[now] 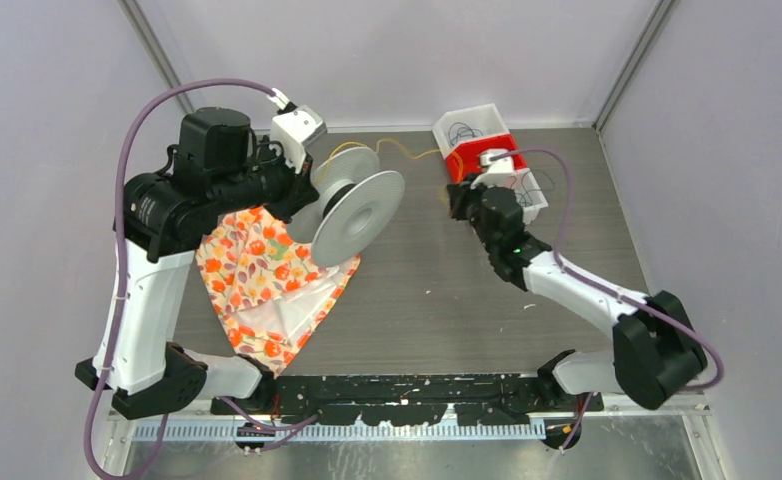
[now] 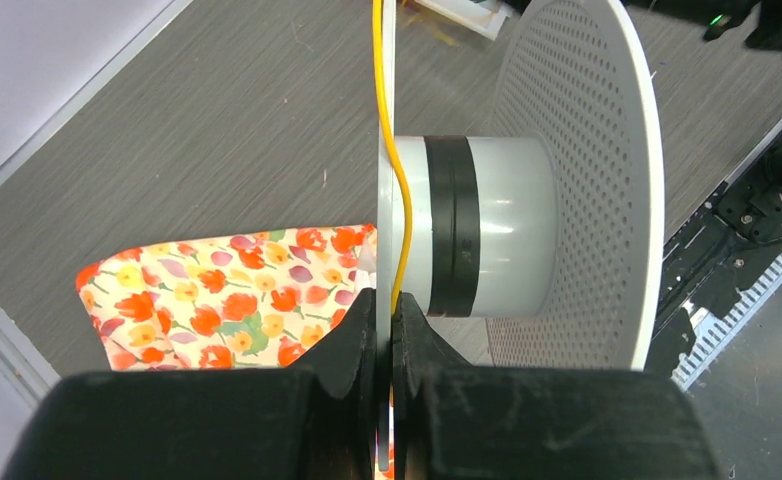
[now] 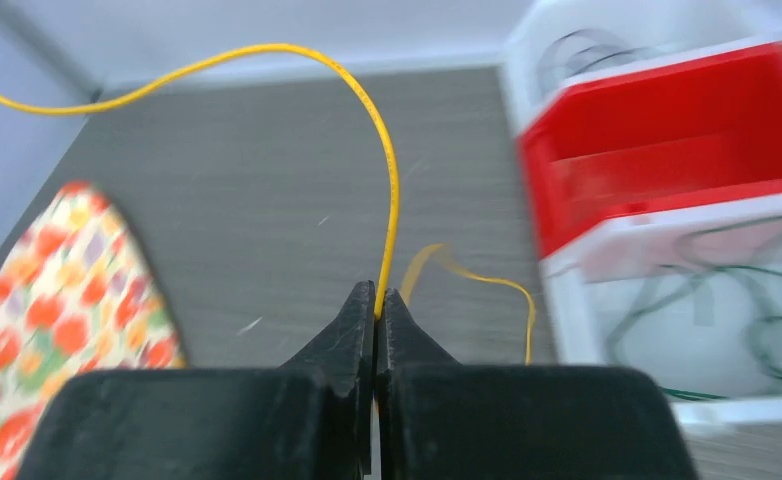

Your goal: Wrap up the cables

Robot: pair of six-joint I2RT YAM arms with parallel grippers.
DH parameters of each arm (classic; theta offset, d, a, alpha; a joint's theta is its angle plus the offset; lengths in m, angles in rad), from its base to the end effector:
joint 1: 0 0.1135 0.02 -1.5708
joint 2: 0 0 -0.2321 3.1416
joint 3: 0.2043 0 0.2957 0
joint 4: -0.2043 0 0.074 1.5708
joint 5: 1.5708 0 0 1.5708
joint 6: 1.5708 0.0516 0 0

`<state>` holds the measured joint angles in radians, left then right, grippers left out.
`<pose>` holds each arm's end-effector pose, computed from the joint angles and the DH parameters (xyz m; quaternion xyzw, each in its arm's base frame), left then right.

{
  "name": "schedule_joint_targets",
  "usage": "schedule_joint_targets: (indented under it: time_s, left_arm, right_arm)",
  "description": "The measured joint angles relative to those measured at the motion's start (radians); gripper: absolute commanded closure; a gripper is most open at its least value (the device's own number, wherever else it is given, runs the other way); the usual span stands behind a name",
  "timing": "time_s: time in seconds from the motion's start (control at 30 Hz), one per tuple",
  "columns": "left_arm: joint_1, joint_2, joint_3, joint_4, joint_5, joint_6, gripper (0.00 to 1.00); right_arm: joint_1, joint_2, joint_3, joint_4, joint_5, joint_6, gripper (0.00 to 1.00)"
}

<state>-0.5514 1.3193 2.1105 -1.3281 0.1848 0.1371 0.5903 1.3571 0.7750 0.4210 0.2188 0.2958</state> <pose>0.1912 -0.1287 0.5226 0.3351 0.7994 -0.1797 0.4651 0.3123 0.1957 0.2113 -0.0411 0.7593 0.2010 0.6175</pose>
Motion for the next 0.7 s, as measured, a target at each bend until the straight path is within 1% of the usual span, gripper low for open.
schedule_joint_targets:
  time_s: [0.07, 0.17, 0.37, 0.53, 0.7]
  left_arm:
    - [0.000, 0.000, -0.007, 0.000, -0.003, 0.001, 1.00]
    - [0.000, 0.000, -0.015, 0.000, -0.011, 0.001, 1.00]
    - [0.000, -0.002, -0.032, 0.014, -0.018, 0.000, 1.00]
    - [0.004, -0.002, -0.032, 0.028, -0.011, -0.003, 1.00]
    - [0.015, -0.003, -0.032, 0.052, 0.018, -0.025, 1.00]
  right_arm:
    - [-0.045, -0.067, -0.007, -0.023, 0.080, 0.000, 1.00]
    - [-0.071, -0.143, -0.042, -0.070, 0.166, 0.006, 1.00]
    - [-0.100, -0.226, -0.137, -0.178, 0.295, 0.045, 0.99]
    - [-0.110, -0.253, -0.185, -0.264, 0.330, 0.084, 1.00]
    - [-0.108, -0.195, -0.185, -0.289, 0.304, 0.116, 0.99]
